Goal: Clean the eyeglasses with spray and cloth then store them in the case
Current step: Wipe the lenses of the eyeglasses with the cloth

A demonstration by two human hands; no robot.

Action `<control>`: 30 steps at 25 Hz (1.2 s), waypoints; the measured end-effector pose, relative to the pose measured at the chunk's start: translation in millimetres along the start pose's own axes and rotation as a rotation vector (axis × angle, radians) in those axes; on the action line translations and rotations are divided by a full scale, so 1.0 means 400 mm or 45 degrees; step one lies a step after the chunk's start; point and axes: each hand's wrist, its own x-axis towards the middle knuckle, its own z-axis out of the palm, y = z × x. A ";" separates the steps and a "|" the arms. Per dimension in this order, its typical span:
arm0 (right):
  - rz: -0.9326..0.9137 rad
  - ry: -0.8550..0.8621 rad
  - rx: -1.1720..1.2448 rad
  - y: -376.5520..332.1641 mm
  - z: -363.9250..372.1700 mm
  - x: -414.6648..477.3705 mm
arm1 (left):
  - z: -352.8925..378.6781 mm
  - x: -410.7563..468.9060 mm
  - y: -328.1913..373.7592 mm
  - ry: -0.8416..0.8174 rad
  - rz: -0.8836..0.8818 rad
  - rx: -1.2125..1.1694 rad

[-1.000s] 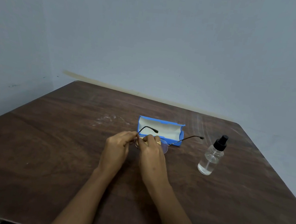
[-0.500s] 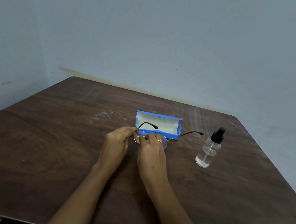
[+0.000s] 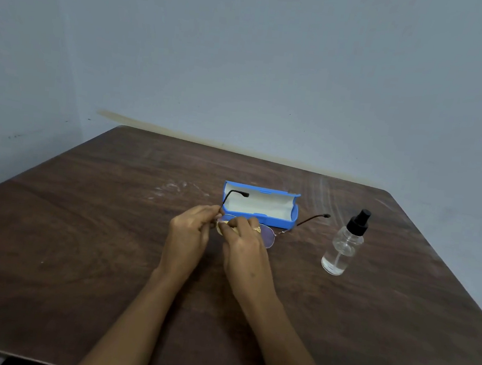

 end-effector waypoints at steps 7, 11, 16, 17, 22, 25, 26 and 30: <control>0.147 0.169 -0.122 -0.019 -0.017 -0.015 | 0.003 -0.002 0.000 -0.015 -0.009 0.000; 0.214 0.200 -0.229 -0.038 -0.017 0.000 | 0.001 -0.005 0.006 -0.040 0.057 0.002; 0.311 0.289 -0.142 -0.022 -0.019 0.020 | 0.004 -0.006 0.008 -0.050 0.042 -0.029; 0.281 0.259 -0.149 -0.018 -0.014 0.020 | 0.004 -0.005 0.008 -0.042 0.040 -0.038; 0.153 0.074 -0.112 -0.016 0.000 0.017 | 0.003 0.000 0.014 0.009 0.022 -0.029; 0.062 0.194 -0.051 -0.019 -0.012 0.001 | 0.001 0.001 0.011 0.021 0.005 -0.014; 0.039 0.224 -0.022 -0.017 -0.016 -0.004 | 0.000 0.002 0.007 0.020 -0.002 -0.002; 0.016 0.277 -0.003 -0.002 -0.031 -0.017 | 0.002 0.003 0.003 0.043 -0.028 -0.009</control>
